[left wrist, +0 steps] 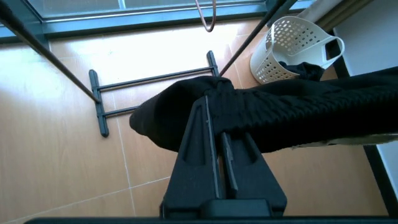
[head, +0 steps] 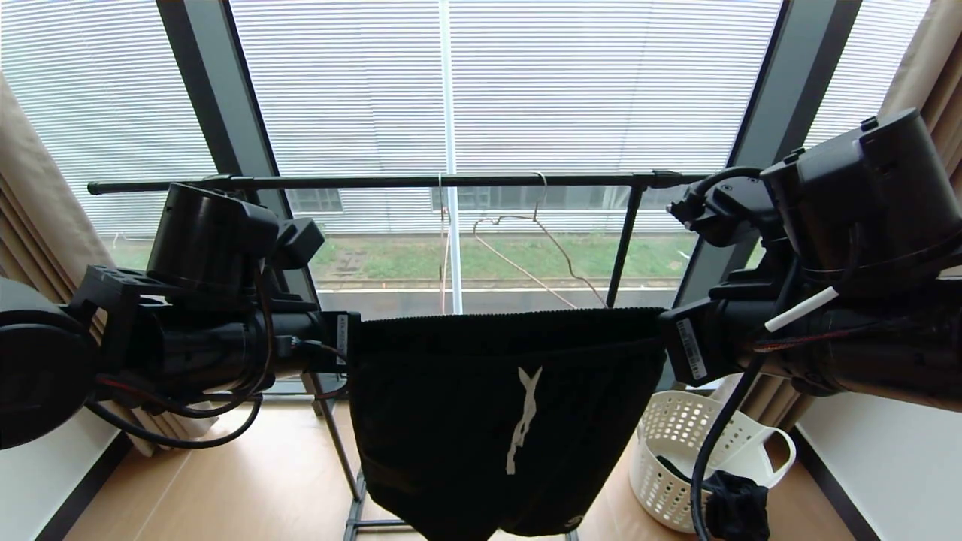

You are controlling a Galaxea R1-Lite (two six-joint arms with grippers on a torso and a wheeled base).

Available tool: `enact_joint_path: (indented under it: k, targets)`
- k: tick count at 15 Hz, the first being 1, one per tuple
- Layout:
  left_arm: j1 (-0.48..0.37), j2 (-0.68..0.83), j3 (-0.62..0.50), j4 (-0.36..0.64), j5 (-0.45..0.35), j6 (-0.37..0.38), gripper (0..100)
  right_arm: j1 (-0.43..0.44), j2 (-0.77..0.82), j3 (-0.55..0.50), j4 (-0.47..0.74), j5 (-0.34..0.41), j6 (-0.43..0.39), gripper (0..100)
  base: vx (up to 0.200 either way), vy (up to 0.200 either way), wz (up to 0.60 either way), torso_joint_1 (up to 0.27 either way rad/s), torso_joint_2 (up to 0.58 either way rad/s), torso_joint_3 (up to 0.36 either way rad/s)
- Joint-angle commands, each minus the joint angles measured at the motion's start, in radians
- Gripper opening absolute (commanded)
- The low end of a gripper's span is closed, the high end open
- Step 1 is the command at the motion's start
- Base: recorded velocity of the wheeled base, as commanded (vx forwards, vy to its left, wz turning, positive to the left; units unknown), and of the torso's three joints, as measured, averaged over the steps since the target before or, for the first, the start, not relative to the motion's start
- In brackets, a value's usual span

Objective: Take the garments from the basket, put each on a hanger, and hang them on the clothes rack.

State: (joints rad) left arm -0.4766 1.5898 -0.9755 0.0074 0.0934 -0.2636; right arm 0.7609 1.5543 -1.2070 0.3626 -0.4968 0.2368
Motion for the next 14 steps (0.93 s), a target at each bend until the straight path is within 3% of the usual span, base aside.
enact_joint_path:
  k: [1,9,12,14]
  targets:
    - [0.0,0.009,-0.012,-0.001,0.0,0.0,0,0.0,0.003,0.014,0.001,0.0,-0.001,0,0.0,0.0,0.0,0.0,0.0,0.0]
    - [0.0,0.137,-0.269,0.003,-0.001,0.004,0,0.196,-0.025,0.172,0.013,0.024,-0.143,0,0.0,0.0,0.0,0.0,0.0,0.0]
    - [-0.013,0.185,-0.345,0.005,-0.001,0.004,0,0.296,-0.008,0.161,-0.005,0.136,-0.128,0,0.0,0.0,0.0,0.0,0.0,0.0]
    - [-0.027,0.225,-0.414,0.009,-0.001,0.004,0,0.351,0.044,0.139,-0.062,0.15,-0.042,0,0.0,0.0,0.0,0.0,0.0,0.0]
